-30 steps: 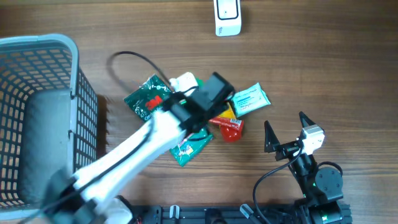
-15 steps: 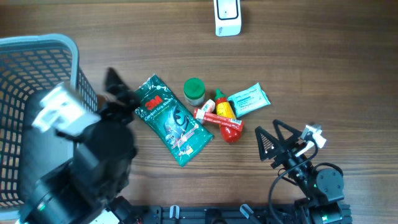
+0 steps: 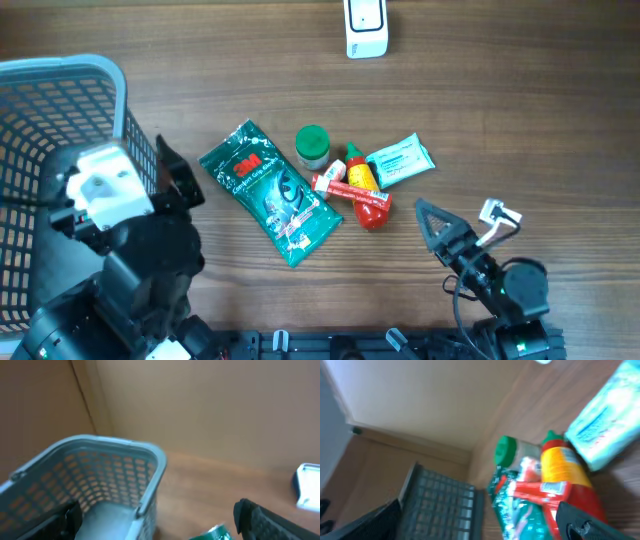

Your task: Scan the item barcode

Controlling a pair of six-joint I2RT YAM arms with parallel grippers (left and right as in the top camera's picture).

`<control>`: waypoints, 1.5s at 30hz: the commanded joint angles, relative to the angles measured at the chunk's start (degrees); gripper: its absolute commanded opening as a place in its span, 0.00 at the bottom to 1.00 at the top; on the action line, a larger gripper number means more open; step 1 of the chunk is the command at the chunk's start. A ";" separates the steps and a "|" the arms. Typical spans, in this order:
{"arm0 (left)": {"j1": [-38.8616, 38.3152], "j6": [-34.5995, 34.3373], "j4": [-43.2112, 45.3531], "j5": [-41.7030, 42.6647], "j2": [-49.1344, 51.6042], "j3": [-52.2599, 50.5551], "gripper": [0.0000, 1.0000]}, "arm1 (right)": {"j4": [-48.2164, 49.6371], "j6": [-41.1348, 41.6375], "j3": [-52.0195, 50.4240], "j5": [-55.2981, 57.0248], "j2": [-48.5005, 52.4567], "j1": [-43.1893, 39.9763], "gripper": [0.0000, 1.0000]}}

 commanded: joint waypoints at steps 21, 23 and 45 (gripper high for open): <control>-0.15 3.19 -4.11 0.04 0.04 0.04 1.00 | -25.03 -38.21 44.46 -4.37 47.71 0.24 1.00; -0.15 3.19 -4.11 0.04 0.07 0.04 1.00 | -25.92 -44.48 45.31 -6.19 50.42 1.36 0.99; -0.15 3.19 -4.11 0.04 0.07 0.04 1.00 | -36.76 -56.04 59.93 57.92 87.93 43.67 0.96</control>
